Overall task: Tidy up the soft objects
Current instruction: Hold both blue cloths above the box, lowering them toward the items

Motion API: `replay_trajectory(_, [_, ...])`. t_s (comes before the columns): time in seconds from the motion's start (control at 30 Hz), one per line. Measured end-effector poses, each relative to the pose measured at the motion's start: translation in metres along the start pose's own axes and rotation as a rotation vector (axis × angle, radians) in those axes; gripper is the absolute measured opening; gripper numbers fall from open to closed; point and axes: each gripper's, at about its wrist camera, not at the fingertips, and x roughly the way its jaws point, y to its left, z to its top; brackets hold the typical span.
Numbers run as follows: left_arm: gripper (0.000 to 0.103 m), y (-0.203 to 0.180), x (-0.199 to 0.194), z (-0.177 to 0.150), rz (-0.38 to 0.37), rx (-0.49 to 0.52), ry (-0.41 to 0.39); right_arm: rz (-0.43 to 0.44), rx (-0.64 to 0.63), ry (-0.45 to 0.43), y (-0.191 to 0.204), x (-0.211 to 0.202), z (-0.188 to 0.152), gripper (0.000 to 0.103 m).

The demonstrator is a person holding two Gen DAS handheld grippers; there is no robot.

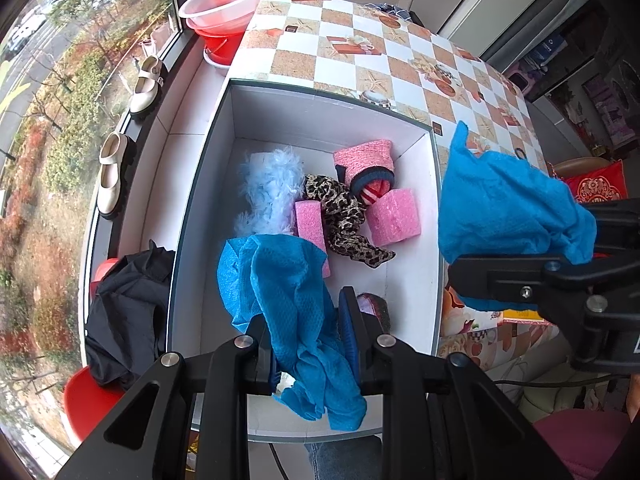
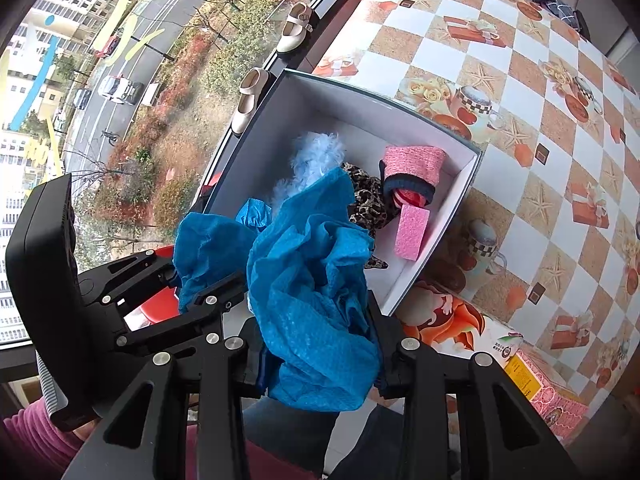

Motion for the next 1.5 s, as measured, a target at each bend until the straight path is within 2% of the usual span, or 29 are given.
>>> replay_trajectory(1.5, [0.027, -0.0059, 0.0016, -0.0082, 0.009, 0.013, 0.011, 0.000, 0.000, 0.004, 0.0008, 0.0070, -0.0051, 0.038])
